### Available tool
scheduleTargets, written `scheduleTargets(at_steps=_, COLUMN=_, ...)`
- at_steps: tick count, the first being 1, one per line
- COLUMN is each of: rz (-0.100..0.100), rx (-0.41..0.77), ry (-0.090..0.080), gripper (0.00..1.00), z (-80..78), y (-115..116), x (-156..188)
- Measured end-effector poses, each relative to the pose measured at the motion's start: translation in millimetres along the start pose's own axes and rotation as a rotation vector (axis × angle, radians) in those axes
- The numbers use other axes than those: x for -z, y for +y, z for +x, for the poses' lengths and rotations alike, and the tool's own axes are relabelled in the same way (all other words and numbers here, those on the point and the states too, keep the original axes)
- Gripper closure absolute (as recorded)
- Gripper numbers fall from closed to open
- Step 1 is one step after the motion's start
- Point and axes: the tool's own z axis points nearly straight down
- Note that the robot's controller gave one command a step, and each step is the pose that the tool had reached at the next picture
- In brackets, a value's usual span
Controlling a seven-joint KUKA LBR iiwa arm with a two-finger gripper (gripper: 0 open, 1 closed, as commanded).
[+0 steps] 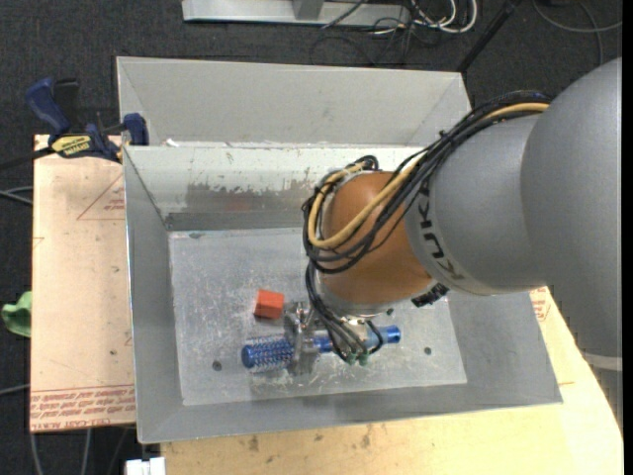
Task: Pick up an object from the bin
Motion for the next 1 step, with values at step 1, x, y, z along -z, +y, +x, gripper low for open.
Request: scheduleTargets(at_steps=1, rz=0.000, rx=-0.001, ry=0.001, gripper=1.00, z=-0.6, y=0.9, x=19.3)
